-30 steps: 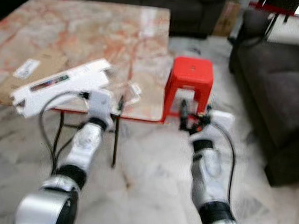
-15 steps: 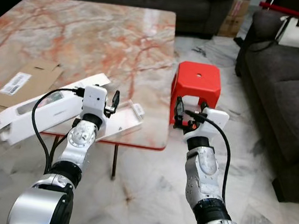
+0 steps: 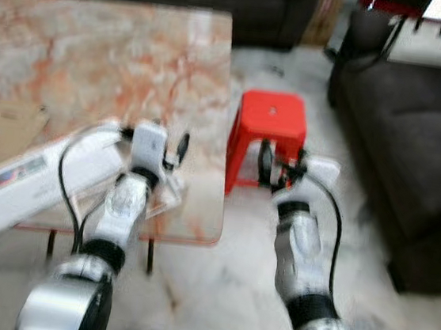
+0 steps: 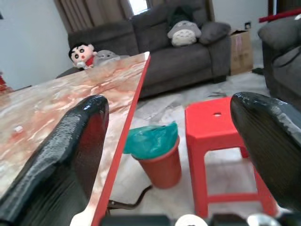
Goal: Picking trash to rubbish bin
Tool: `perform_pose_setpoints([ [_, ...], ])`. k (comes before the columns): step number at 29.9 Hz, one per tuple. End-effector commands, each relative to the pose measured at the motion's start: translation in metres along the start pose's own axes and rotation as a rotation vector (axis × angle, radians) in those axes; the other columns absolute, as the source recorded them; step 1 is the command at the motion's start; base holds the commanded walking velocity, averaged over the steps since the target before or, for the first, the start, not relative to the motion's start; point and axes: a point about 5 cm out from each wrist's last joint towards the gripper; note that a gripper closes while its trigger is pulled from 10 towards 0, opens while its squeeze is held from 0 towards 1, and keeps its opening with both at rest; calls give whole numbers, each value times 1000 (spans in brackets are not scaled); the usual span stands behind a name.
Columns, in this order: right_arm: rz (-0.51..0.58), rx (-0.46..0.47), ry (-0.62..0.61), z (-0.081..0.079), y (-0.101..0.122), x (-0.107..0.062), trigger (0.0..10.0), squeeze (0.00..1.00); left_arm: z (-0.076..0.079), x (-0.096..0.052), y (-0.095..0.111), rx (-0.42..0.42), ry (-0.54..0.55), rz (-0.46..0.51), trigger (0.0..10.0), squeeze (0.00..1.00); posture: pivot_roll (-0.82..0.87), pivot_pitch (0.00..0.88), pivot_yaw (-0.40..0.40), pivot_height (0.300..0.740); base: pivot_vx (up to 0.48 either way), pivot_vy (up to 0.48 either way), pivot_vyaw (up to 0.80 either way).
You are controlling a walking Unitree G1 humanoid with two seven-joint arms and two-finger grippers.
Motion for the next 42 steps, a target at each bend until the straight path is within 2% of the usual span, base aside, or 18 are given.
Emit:
perform_pose_setpoints([
  [1,-1,8,5,-3,-1,1,10000,0,-2,0,0,27,-30,-1,10000,0,154,132,-13,740,0,0,0],
  [15,-9,12,11,-6,-3,0,10000,0,-14,-2,-3,58,-95,-39,10000,0,157,122,-13,740,0,0,0],
  [18,-13,12,13,-6,-4,-1,10000,0,-13,-4,-6,50,-128,-52,10000,0,158,122,-14,740,0,0,0],
  [30,-20,14,21,-8,-5,-1,10000,0,-8,-5,-6,32,-145,-48,10000,0,158,111,-18,740,0,0,0],
  [32,-20,13,23,-8,-6,-1,10000,0,-7,-5,-7,31,-177,-58,10000,0,156,109,-16,740,0,0,0],
  [34,-21,13,24,-8,-6,-2,10000,0,-4,-7,-6,53,-259,-58,10000,0,157,110,-15,740,0,0,0],
  [35,-22,13,22,-8,-6,-2,10000,0,-1,-11,-3,72,-370,-28,10000,0,157,110,-15,740,0,0,0],
  [36,-22,13,22,-8,-6,-2,10000,0,-1,-11,-3,72,-370,-28,10000,0,157,110,-15,740,0,0,0],
  [37,-22,14,22,-8,-6,-2,10000,0,0,-14,-2,85,-424,-19,10000,0,157,110,-15,740,0,0,0],
  [42,-27,15,23,-8,-8,-3,10000,0,-9,-25,-7,152,-496,-72,10000,0,164,110,-11,740,0,0,0],
])
Point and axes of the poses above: a point about 5 cm out from each wrist's last joint towards the gripper, its own x axis pointing out of the wrist towards the gripper, its own y axis along the axis of the wrist's last joint, z = x × y, and after that the axes turned 9 degrees about x, right-handed
